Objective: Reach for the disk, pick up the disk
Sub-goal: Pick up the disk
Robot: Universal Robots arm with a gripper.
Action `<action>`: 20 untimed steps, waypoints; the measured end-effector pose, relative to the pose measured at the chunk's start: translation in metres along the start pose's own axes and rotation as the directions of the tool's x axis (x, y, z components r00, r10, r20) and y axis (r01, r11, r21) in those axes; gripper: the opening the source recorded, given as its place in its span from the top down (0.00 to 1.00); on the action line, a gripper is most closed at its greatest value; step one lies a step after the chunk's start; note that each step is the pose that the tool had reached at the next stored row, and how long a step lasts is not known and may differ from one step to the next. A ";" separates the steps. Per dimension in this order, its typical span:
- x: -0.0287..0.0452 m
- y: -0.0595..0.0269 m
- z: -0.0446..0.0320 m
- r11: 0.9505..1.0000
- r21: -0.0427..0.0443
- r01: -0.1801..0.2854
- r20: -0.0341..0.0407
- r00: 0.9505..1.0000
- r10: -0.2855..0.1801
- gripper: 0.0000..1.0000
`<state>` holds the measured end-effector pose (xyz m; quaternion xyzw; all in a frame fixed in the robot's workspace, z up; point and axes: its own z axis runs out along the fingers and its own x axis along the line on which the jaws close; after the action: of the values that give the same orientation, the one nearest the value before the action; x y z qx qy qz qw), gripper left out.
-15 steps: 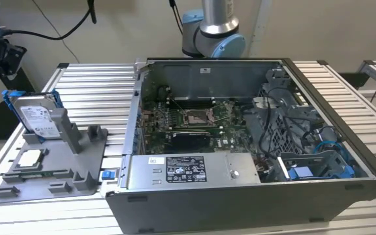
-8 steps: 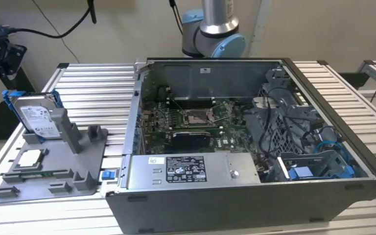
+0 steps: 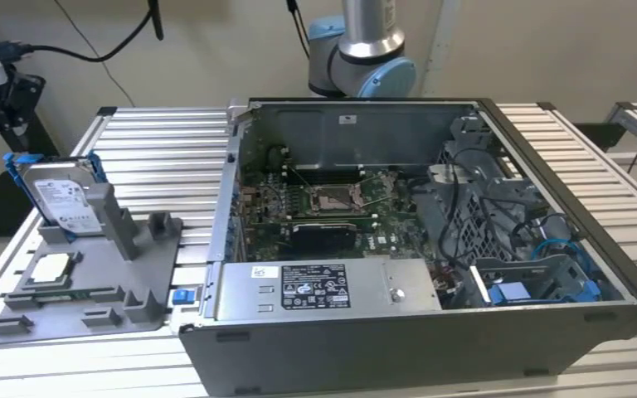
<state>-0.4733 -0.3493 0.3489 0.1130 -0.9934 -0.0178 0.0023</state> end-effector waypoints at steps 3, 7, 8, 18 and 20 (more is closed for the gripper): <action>0.0000 0.0000 0.0000 0.999 0.000 0.048 -0.002 0.999 -0.048 1.00; 0.0000 0.0000 0.0000 0.995 0.001 0.103 -0.004 0.995 -0.103 1.00; 0.0000 0.0000 0.0000 0.993 0.001 0.116 -0.004 0.993 -0.116 1.00; 0.0000 0.0000 0.0000 0.961 0.001 0.275 -0.011 0.961 -0.275 1.00; 0.0000 0.0000 0.0000 0.951 0.001 0.310 -0.012 0.951 -0.310 1.00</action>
<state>-0.4733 -0.3493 0.3489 0.2675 -0.9634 -0.0158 0.0052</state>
